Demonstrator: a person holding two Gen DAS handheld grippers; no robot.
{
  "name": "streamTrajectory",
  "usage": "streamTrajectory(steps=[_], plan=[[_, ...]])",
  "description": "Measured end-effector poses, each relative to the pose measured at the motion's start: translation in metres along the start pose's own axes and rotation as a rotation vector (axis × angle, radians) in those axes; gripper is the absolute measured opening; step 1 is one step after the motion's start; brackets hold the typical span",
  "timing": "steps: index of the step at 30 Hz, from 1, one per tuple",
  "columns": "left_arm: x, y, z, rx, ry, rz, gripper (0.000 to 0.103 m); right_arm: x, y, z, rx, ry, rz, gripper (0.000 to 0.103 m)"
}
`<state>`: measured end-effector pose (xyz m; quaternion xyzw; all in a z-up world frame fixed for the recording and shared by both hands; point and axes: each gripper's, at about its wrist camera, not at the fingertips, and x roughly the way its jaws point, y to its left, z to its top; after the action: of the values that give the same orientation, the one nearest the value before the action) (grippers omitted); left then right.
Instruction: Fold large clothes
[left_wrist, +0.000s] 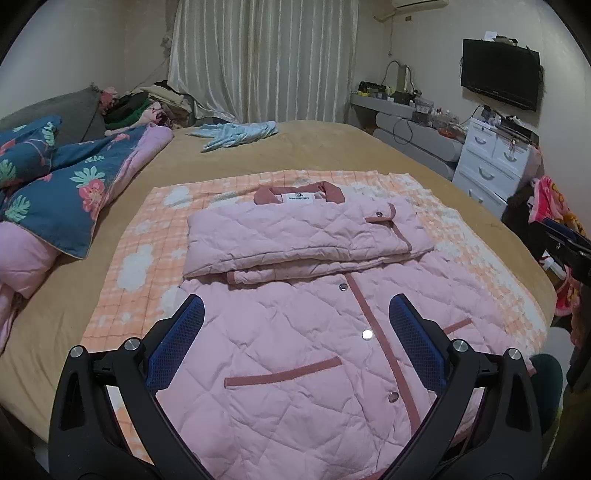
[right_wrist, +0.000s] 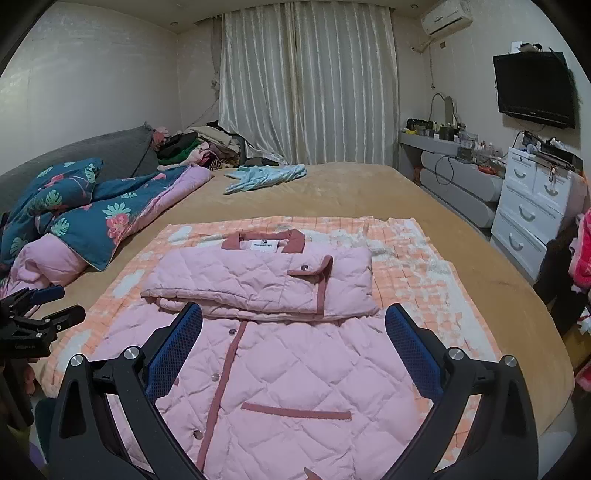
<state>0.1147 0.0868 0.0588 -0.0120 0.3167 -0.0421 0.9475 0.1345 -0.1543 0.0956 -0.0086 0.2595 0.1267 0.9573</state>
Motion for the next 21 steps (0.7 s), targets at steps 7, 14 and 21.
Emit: streamTrajectory(steps=[7,14,21], plan=[[0.005,-0.007,-0.009,0.007,0.014,-0.004,0.094,0.003,-0.006,-0.010,0.006,0.019,-0.012,0.099],[0.011,-0.011,-0.019,0.007,0.032,-0.011,0.094,0.005,-0.009,-0.015,0.015,0.027,-0.015,0.099],[0.015,-0.011,-0.028,0.009,0.045,-0.018,0.094,0.005,-0.014,-0.029,0.017,0.046,-0.022,0.099]])
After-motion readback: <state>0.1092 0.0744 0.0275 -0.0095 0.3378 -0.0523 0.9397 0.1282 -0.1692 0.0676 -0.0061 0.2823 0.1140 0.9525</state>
